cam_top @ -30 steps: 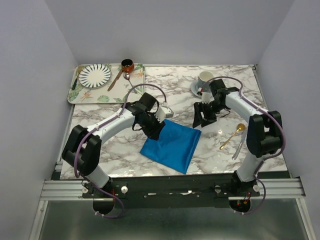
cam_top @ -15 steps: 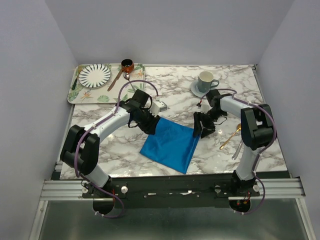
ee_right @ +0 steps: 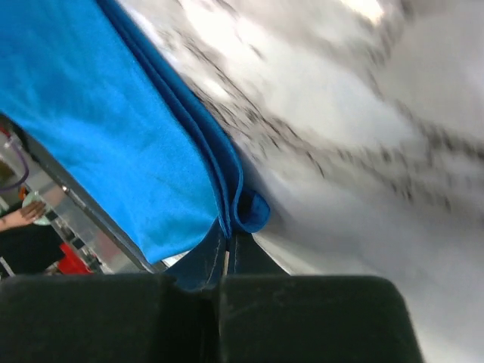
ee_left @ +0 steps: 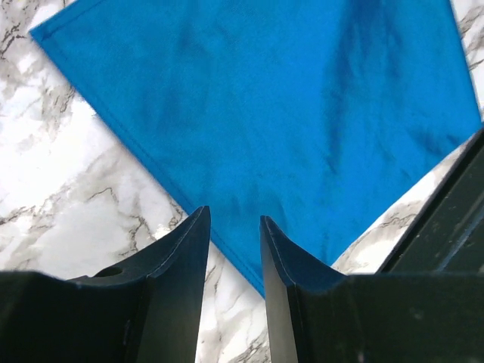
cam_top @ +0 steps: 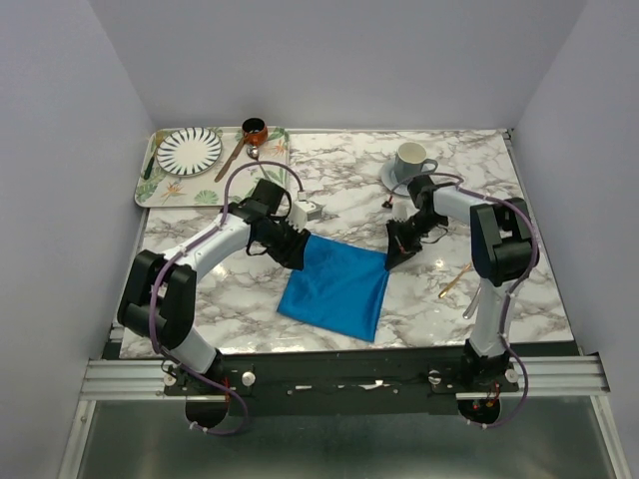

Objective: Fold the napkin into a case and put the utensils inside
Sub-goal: Move the lower triangle-folded napkin to the center of the board, then pick up the lower triangle-folded napkin from the center of the board.

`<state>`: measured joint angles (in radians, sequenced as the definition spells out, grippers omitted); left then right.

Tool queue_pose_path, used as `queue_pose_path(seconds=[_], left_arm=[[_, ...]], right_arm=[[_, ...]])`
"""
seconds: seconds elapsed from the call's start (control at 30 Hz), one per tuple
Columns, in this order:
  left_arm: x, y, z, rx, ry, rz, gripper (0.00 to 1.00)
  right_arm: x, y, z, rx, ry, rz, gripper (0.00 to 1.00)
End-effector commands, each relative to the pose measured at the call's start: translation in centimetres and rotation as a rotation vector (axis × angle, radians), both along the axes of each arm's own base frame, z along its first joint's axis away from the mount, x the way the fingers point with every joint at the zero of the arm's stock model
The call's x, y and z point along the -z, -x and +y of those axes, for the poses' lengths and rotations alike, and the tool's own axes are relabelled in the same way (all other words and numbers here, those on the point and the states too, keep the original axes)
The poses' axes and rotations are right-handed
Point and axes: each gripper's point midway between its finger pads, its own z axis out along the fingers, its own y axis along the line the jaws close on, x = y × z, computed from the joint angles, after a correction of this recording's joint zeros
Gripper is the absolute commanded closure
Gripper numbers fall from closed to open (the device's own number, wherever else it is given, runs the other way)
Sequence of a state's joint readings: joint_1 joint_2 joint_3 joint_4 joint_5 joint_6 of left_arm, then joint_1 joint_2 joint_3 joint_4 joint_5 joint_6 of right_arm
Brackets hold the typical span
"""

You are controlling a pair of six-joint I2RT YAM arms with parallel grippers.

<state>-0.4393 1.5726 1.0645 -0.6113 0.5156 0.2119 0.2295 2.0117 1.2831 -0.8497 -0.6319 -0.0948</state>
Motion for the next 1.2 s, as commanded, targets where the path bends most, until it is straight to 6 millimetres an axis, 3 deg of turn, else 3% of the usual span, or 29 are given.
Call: queue_pose_path(seconds=[0.0, 0.1, 0.27, 0.33, 0.4, 0.47, 0.5, 0.63, 0.73, 0.83, 0.87, 0.9, 1.0, 1.03, 1.17], left_arm=[[-1.4, 0.5, 0.0, -0.038, 0.139, 0.071, 0.56], [-1.3, 0.9, 0.2, -0.048, 0.179, 0.104, 0.56], [-1.8, 1.2, 0.2, -0.065, 0.213, 0.077, 0.55], [-2.4, 1.1, 0.0, -0.075, 0.232, 0.059, 0.52], [-3.6, 0.6, 0.2, -0.098, 0.245, 0.010, 0.47], [-5.4, 0.1, 0.7, -0.122, 0.256, -0.062, 0.40], [-6.1, -0.2, 1.0, -0.134, 0.256, -0.092, 0.38], [-9.3, -1.5, 3.1, -0.221, 0.229, -0.250, 0.15], [-11.6, -1.3, 3.8, -0.236, 0.238, -0.296, 0.01], [-13.3, -1.5, 4.4, -0.294, 0.250, -0.338, 0.01], [-13.9, -1.8, 4.8, -0.320, 0.249, -0.370, 0.01], [-14.2, -1.8, 4.8, -0.320, 0.254, -0.379, 0.01], [-14.6, -1.7, 5.2, -0.362, 0.259, -0.363, 0.01], [-14.5, -1.5, 5.3, -0.358, 0.248, -0.360, 0.01], [-13.5, 0.6, 4.7, -0.206, 0.230, -0.307, 0.01]], right_arm=[[-1.4, -1.7, 2.5, -0.153, -0.235, -0.085, 0.99], [-2.0, -2.9, 3.0, -0.196, -0.274, -0.104, 0.99], [-0.7, -4.3, 2.1, -0.247, -0.205, -0.136, 0.96], [-1.1, -5.0, 2.1, -0.248, -0.190, -0.159, 0.83], [-1.9, -5.8, 1.9, -0.241, -0.162, -0.191, 0.58], [-2.5, -6.0, 1.6, -0.234, -0.136, -0.208, 0.44], [-3.1, -6.1, 1.5, -0.231, -0.129, -0.223, 0.33], [-6.6, -5.6, 0.8, -0.214, -0.092, -0.328, 0.14], [-8.2, -5.2, 0.4, -0.193, -0.075, -0.383, 0.12], [-10.0, -3.3, 0.0, -0.156, -0.071, -0.397, 0.11], [-9.6, -2.2, -0.2, -0.147, -0.072, -0.378, 0.11], [-11.4, -1.7, -0.3, -0.146, -0.081, -0.435, 0.11], [-13.7, -0.5, -0.8, -0.145, -0.085, -0.557, 0.09], [-14.4, -0.3, -0.9, -0.144, -0.084, -0.588, 0.02], [-16.7, 0.2, -1.3, -0.134, -0.073, -0.640, 0.00]])
